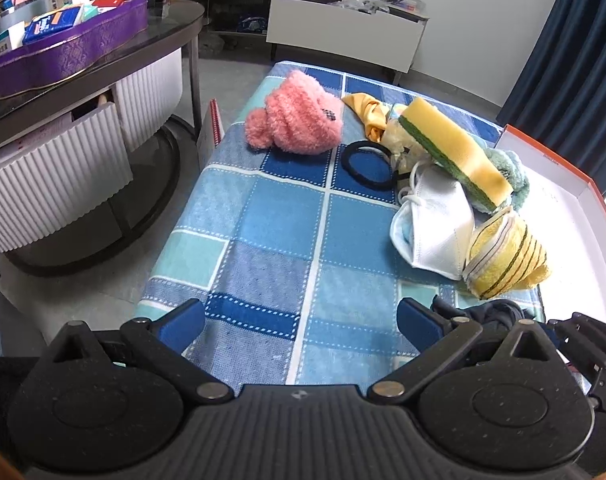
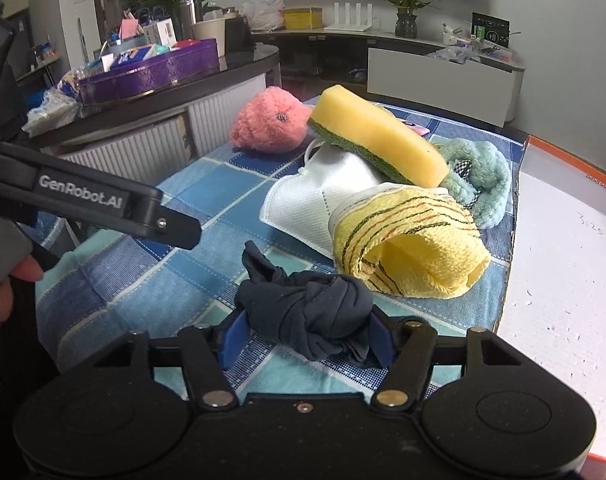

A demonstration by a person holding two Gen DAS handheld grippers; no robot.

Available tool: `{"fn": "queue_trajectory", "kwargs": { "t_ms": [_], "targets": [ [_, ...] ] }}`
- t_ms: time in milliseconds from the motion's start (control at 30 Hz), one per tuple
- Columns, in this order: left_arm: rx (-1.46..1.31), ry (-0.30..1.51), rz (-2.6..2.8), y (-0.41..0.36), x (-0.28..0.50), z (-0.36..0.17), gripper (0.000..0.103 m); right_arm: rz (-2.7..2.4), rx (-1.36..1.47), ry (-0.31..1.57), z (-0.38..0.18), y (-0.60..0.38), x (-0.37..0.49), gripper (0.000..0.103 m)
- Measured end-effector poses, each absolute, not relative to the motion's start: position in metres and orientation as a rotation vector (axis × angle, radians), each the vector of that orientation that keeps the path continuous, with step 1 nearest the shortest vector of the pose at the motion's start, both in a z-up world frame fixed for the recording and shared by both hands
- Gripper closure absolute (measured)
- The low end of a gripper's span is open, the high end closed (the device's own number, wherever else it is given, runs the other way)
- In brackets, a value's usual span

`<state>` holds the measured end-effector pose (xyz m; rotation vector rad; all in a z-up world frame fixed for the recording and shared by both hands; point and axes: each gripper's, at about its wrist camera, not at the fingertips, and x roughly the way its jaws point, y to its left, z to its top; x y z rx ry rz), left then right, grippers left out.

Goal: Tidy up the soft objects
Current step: 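Carry the navy cloth toward the white box while the left gripper grasps the yellow striped towel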

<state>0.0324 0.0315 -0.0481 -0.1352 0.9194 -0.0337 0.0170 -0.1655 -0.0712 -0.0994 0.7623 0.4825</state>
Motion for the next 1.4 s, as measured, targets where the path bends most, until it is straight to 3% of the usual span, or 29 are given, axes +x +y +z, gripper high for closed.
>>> {"fn": "queue_trajectory", "kwargs": {
  "t_ms": [467, 867, 967, 1033, 1067, 1133, 1233, 1400],
  "targets": [
    [-0.131, 0.848, -0.291, -0.027, 0.029, -0.026, 0.000, 0.383, -0.044, 0.653, -0.018, -0.247, -0.020, 0.029],
    [0.080, 0.840, -0.366, -0.116, 0.061, -0.050, 0.000, 0.197, 0.126, 0.618, -0.017, -0.321, -0.027, 0.029],
    [0.128, 0.863, -0.368, -0.123, 0.071, -0.062, 0.016, 0.192, 0.147, 0.617, -0.020, -0.327, -0.029, 0.029],
    [0.148, 0.885, -0.366, -0.124, 0.074, -0.068, 0.047, 0.184, 0.155, 0.615, -0.020, -0.330, -0.029, 0.029],
    [0.157, 0.878, -0.352, -0.123, 0.073, -0.068, 0.051, 0.182, 0.163, 0.614, -0.021, -0.333, -0.030, 0.029],
    [0.140, 0.861, -0.344, -0.118, 0.072, -0.066, 0.071, 0.178, 0.178, 0.610, -0.021, -0.338, -0.032, 0.029],
    [0.091, 0.845, -0.361, -0.113, 0.072, -0.058, 0.083, 0.170, 0.185, 0.604, -0.020, -0.342, -0.034, 0.029],
    [0.058, 0.787, -0.378, -0.111, 0.058, -0.038, 0.086, 0.171, 0.187, 0.584, -0.014, -0.344, -0.040, 0.029]
  ]
}}
